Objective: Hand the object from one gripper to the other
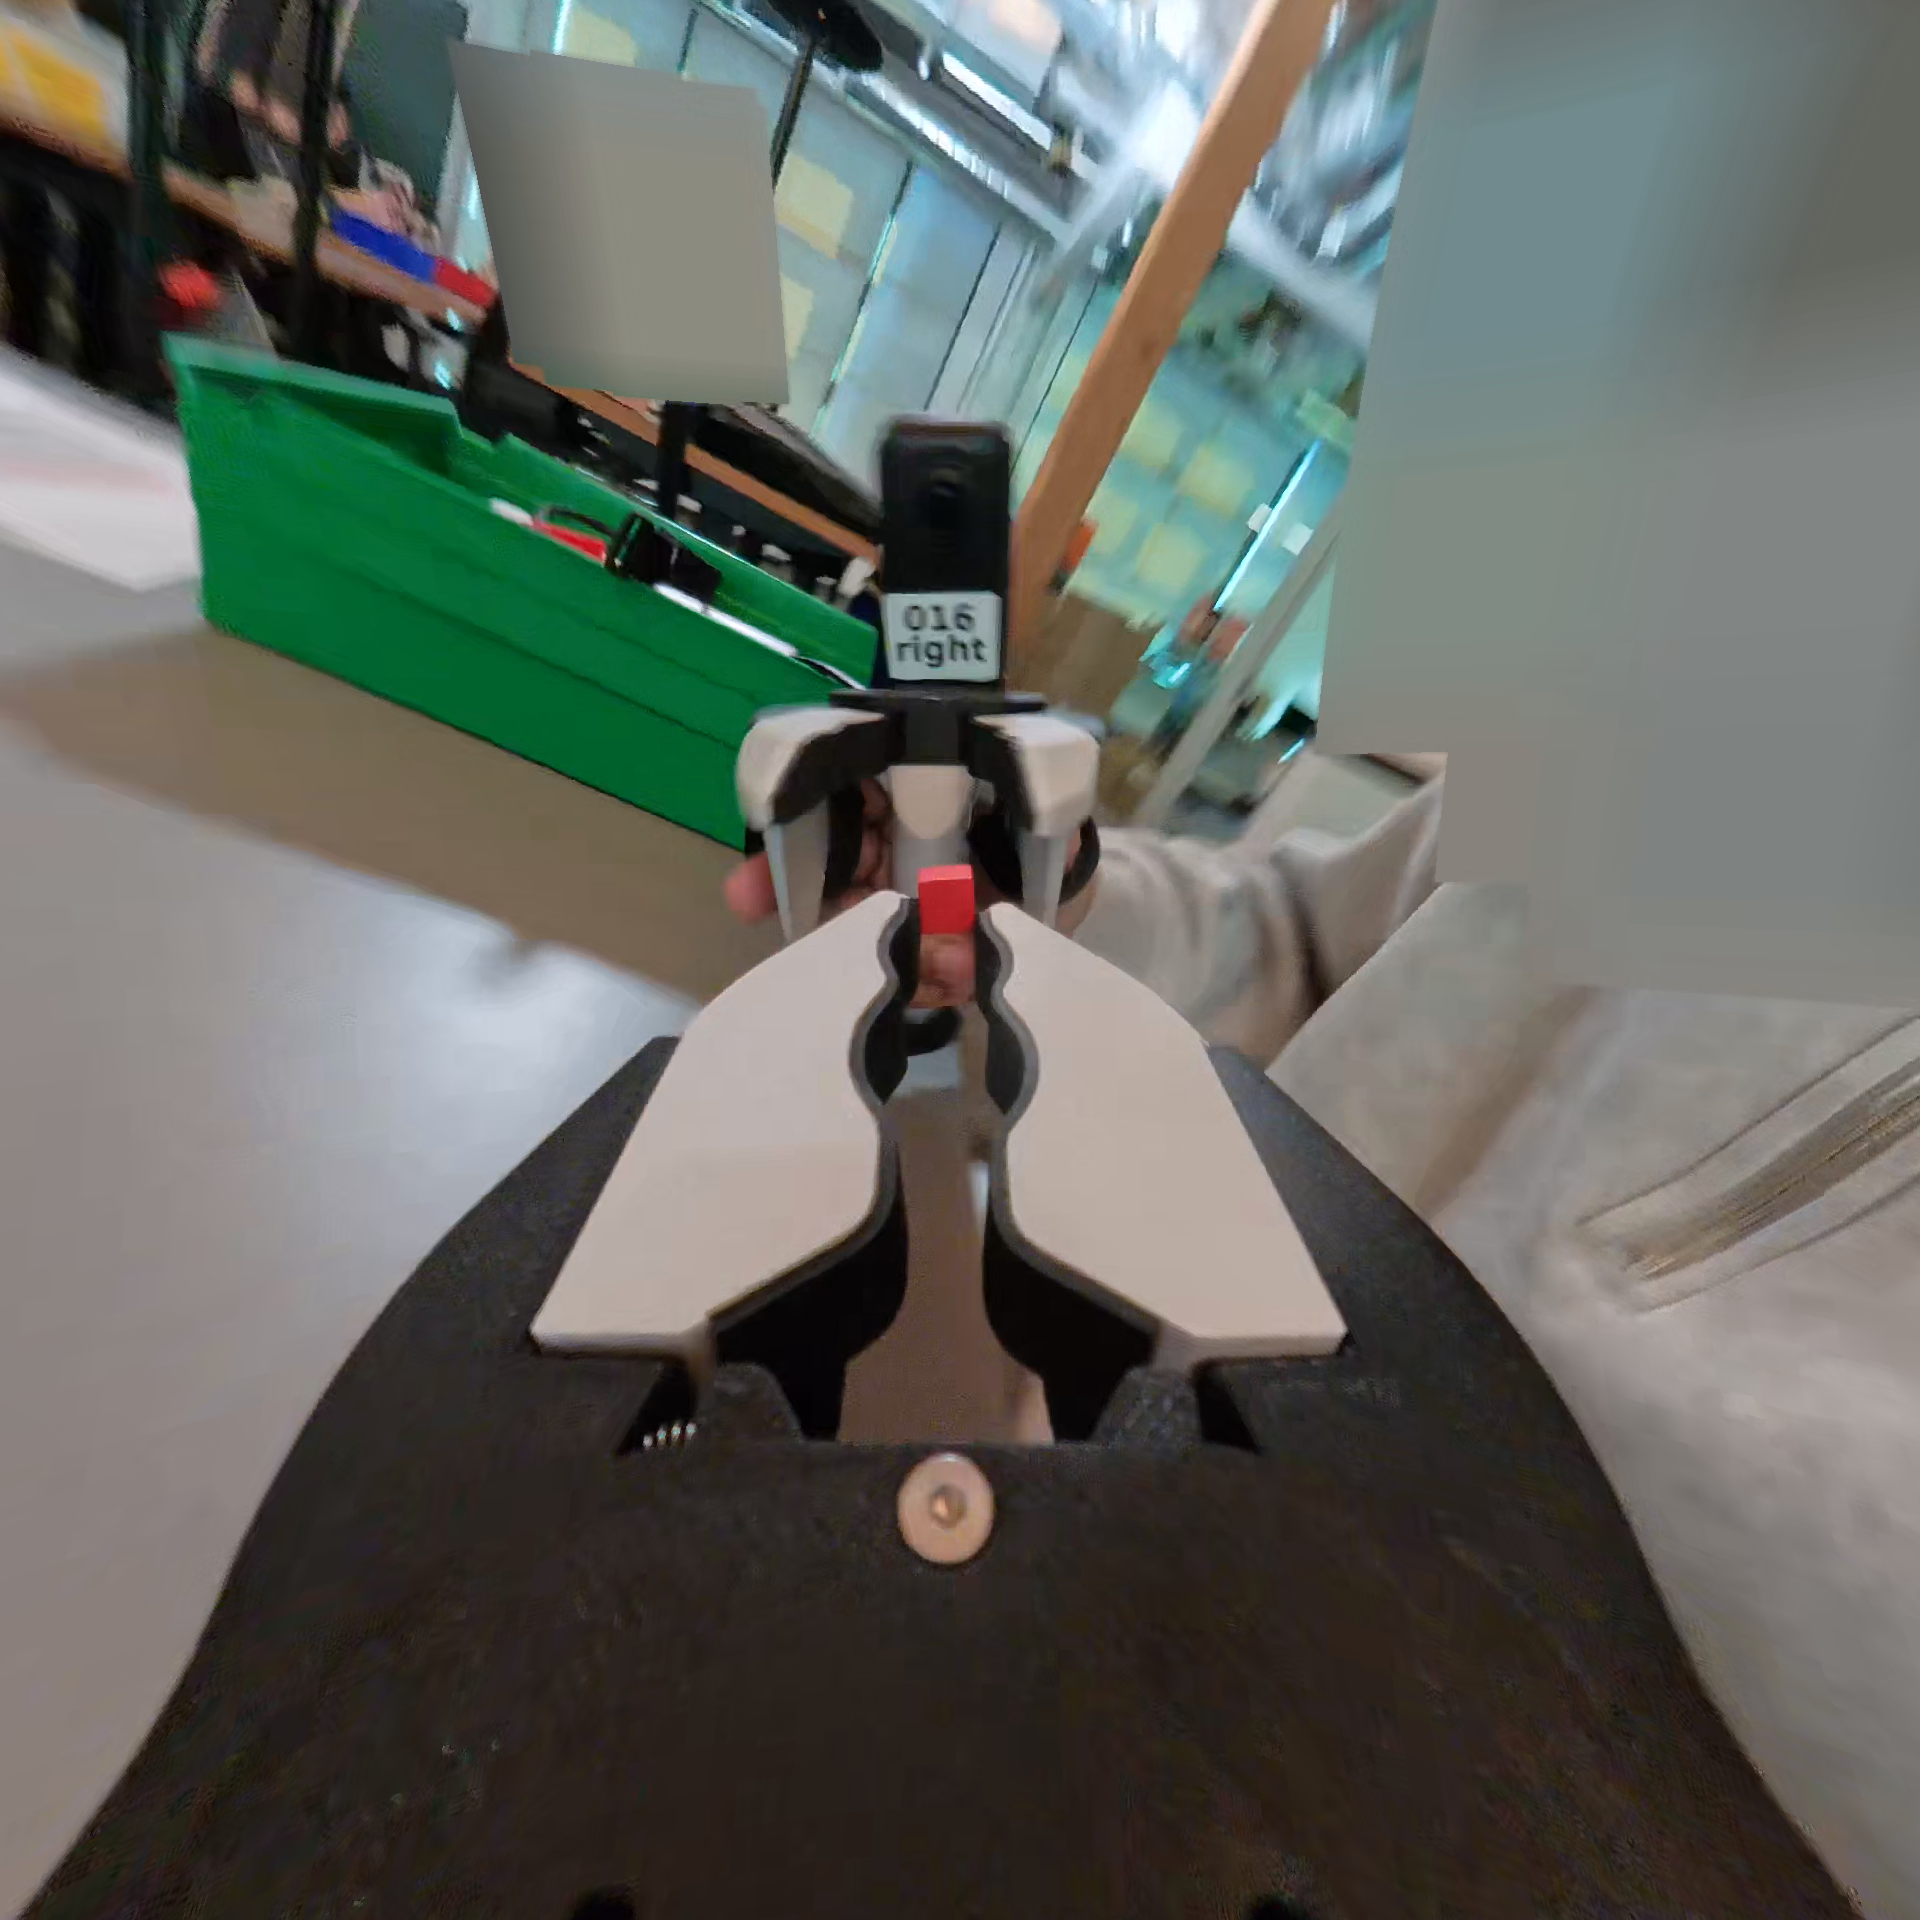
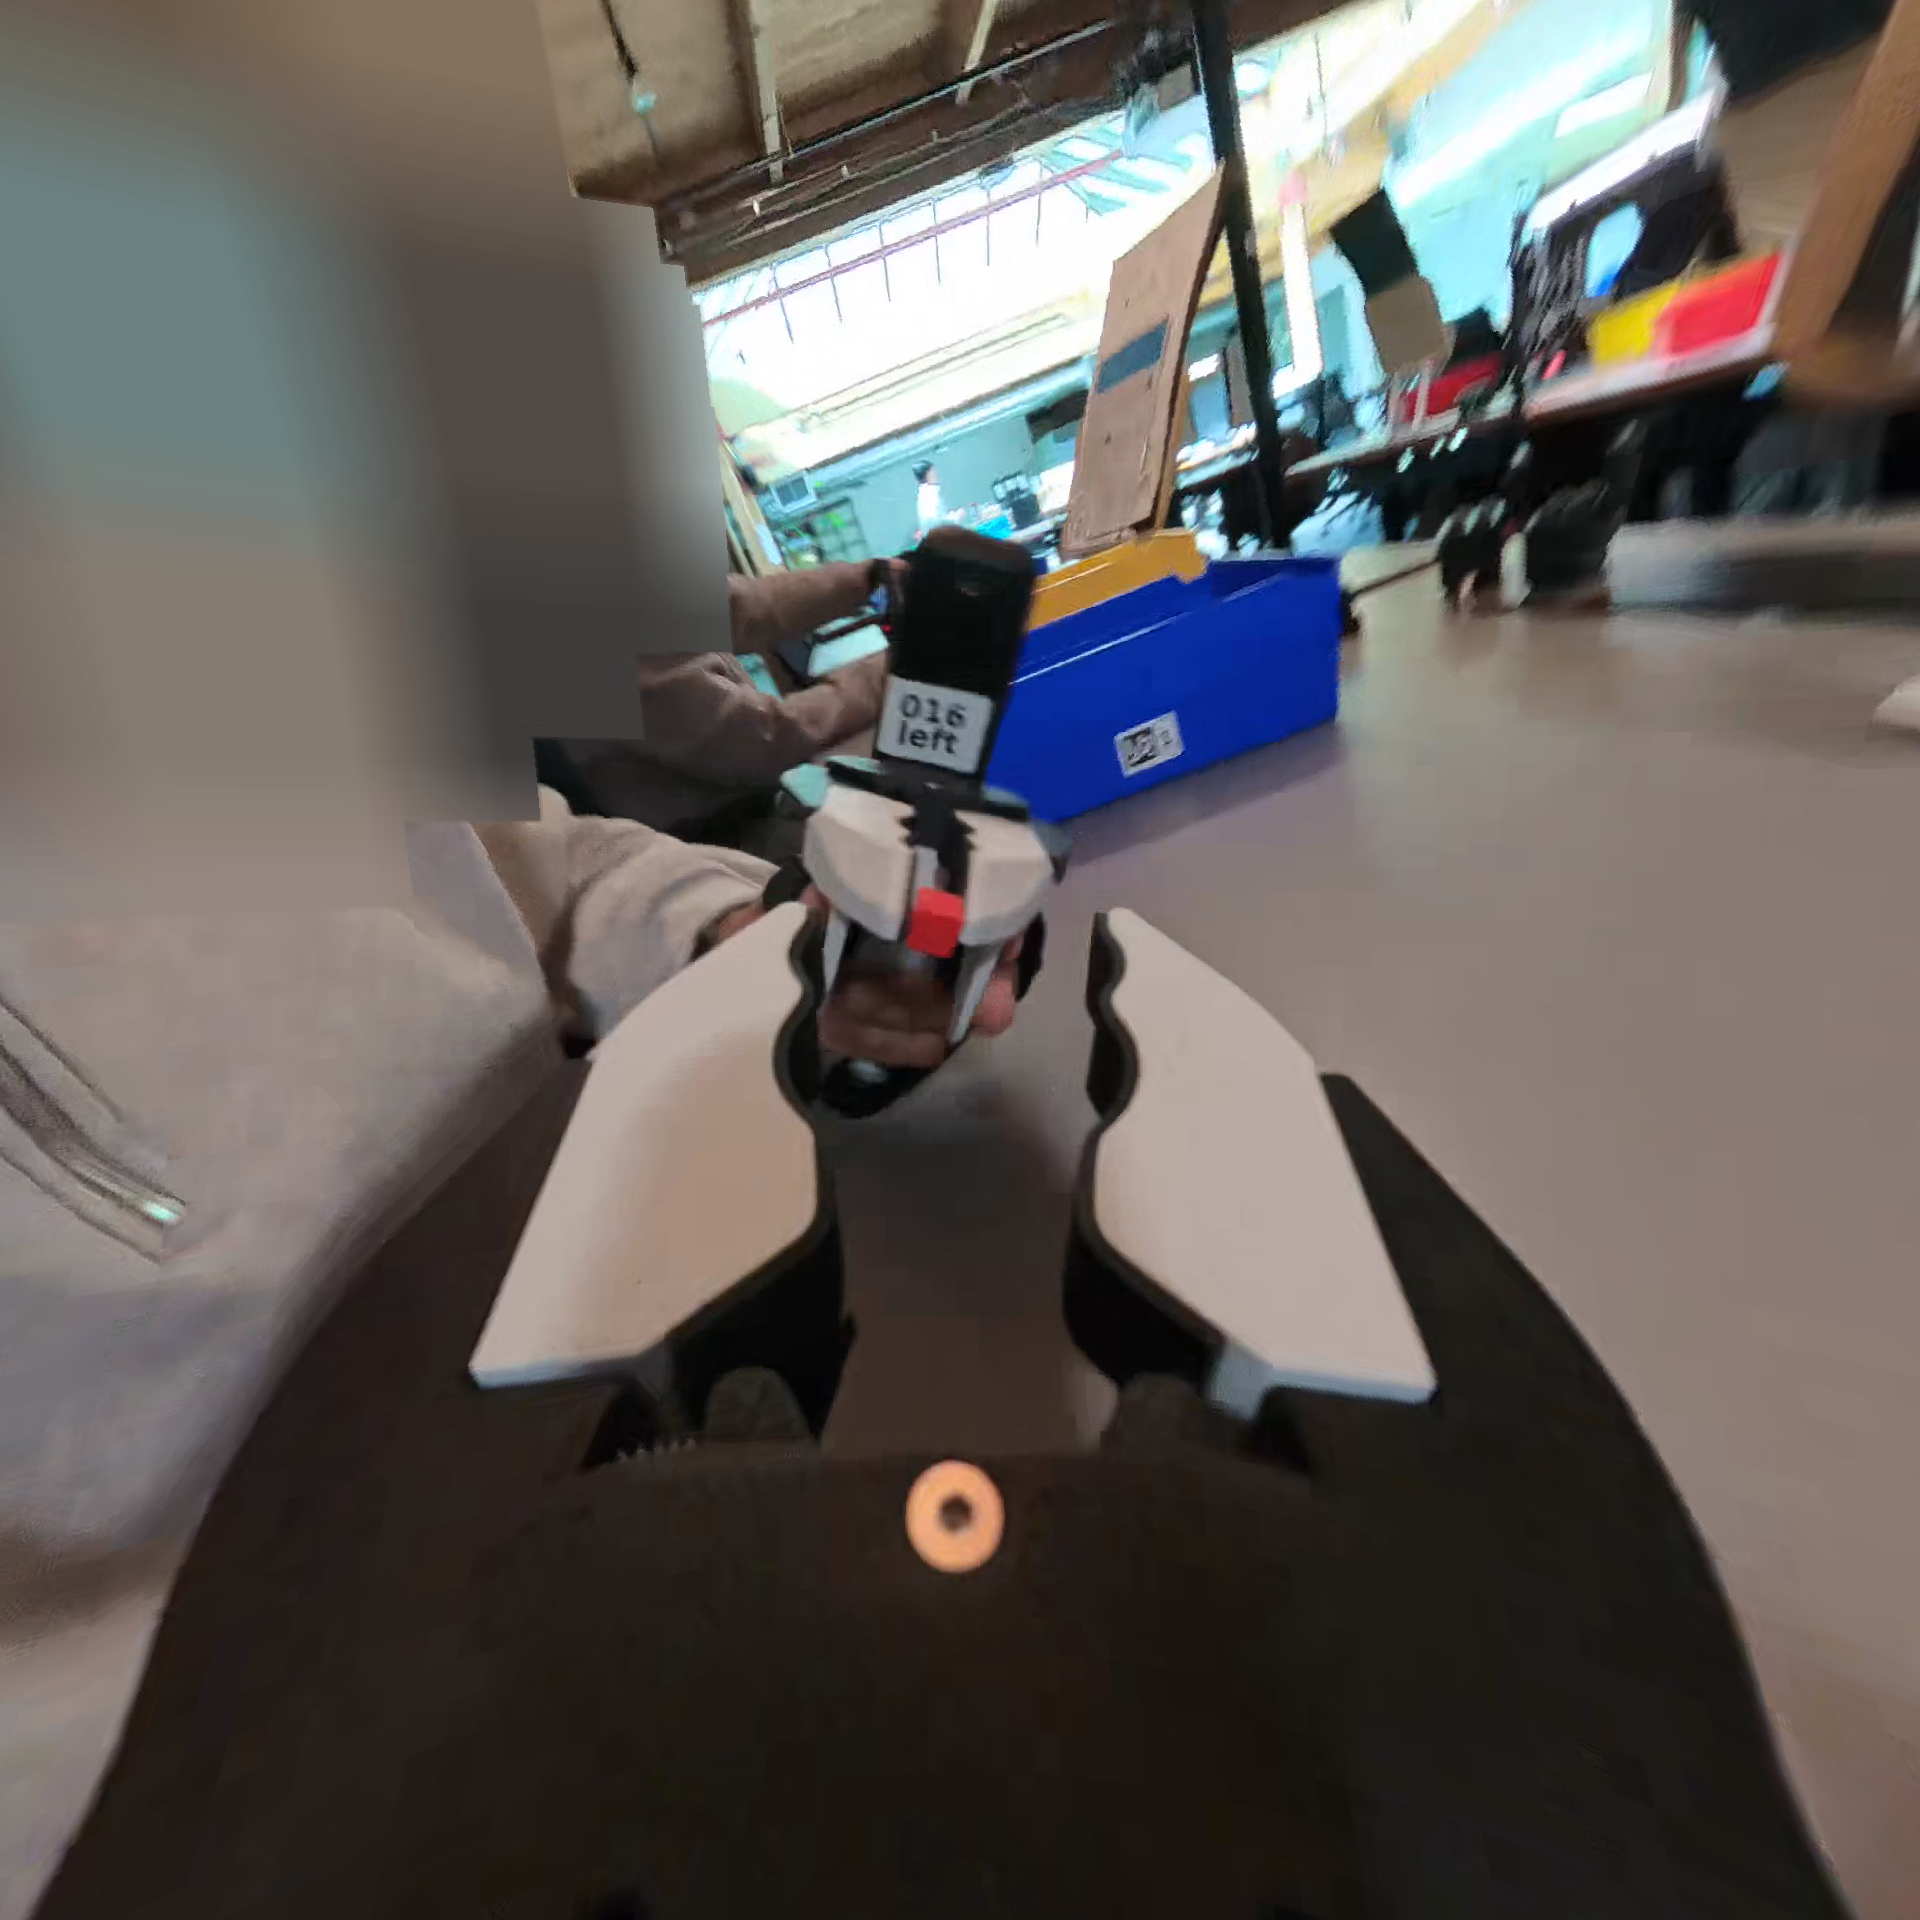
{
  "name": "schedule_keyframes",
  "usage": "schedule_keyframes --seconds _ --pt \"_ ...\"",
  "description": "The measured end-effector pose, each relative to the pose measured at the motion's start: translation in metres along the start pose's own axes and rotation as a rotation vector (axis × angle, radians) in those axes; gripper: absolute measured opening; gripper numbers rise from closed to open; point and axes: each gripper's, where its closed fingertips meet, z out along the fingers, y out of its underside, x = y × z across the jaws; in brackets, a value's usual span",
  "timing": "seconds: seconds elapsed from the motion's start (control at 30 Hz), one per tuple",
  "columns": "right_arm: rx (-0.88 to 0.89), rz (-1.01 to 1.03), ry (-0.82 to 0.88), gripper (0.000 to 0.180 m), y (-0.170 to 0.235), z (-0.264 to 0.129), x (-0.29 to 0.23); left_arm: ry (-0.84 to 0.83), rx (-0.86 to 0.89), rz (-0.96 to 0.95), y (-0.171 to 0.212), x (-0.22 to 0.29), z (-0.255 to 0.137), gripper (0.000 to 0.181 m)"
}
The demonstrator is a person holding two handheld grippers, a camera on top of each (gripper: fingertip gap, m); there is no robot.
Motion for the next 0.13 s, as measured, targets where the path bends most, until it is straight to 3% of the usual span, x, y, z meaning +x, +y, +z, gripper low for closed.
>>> schedule_keyframes --seconds 0.13 --pt "-0.025 -0.335 0.089 0.039 -0.0009 -0.0023 -0.0040 0.094 0.102 -0.467 0.0026 -0.0142 -0.0040 0.009"
